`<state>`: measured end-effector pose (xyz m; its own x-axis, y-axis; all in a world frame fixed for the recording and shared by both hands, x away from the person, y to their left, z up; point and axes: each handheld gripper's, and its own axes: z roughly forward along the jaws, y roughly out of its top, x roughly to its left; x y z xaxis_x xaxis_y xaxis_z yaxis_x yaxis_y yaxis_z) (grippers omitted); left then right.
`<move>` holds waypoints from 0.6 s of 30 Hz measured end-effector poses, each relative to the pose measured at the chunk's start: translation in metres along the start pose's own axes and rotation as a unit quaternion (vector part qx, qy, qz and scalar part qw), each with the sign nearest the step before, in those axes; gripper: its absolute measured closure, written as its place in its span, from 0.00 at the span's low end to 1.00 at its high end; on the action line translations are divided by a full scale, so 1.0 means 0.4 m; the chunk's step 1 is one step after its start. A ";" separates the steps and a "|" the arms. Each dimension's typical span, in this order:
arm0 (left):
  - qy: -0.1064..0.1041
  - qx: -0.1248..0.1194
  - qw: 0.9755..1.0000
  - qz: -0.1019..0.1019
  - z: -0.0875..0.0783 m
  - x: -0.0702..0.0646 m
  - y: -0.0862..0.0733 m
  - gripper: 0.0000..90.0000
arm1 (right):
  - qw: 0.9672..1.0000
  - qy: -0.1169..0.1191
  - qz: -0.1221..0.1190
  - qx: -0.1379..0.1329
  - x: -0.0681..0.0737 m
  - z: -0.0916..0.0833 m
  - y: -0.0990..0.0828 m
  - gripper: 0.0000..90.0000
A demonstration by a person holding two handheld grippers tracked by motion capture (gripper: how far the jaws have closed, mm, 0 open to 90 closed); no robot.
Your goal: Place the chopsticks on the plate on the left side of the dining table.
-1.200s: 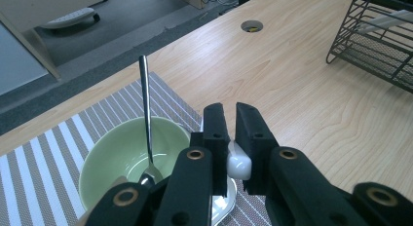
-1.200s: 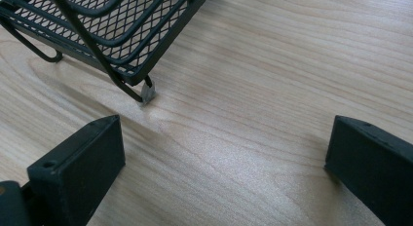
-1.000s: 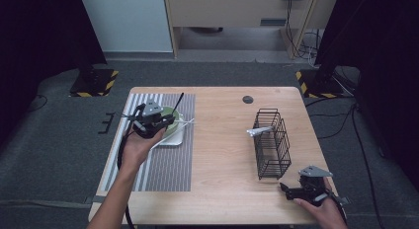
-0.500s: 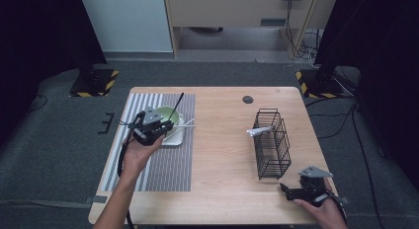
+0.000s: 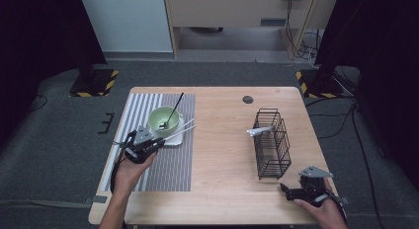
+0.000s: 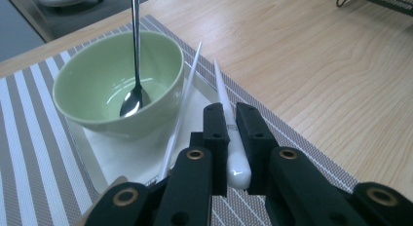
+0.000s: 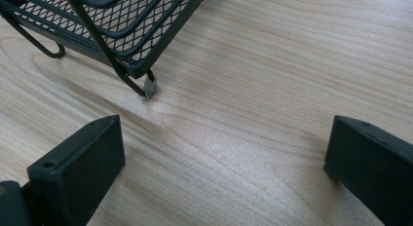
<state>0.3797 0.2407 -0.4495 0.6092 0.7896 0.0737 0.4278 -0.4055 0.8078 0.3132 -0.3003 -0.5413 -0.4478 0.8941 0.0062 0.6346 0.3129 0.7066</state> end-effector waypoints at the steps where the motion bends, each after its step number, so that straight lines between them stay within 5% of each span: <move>1: 0.000 0.000 1.000 -0.002 -0.001 0.000 -0.009 0.92 | 1.000 0.000 0.000 0.000 0.000 0.000 0.000 0.01; 11: -0.006 0.016 1.000 0.003 -0.002 0.006 -0.054 0.92 | 1.000 0.000 0.001 0.000 0.001 -0.001 -0.001 0.01; 18: -0.008 0.028 1.000 -0.012 0.006 0.020 -0.090 0.92 | 1.000 0.001 -0.003 0.000 0.001 -0.002 -0.002 0.01</move>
<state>0.3707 0.2607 -0.4793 0.6089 0.7919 0.0458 0.4783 -0.4126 0.7753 0.3119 -0.3004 -0.5413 -0.4534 0.8913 0.0036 0.6323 0.3188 0.7061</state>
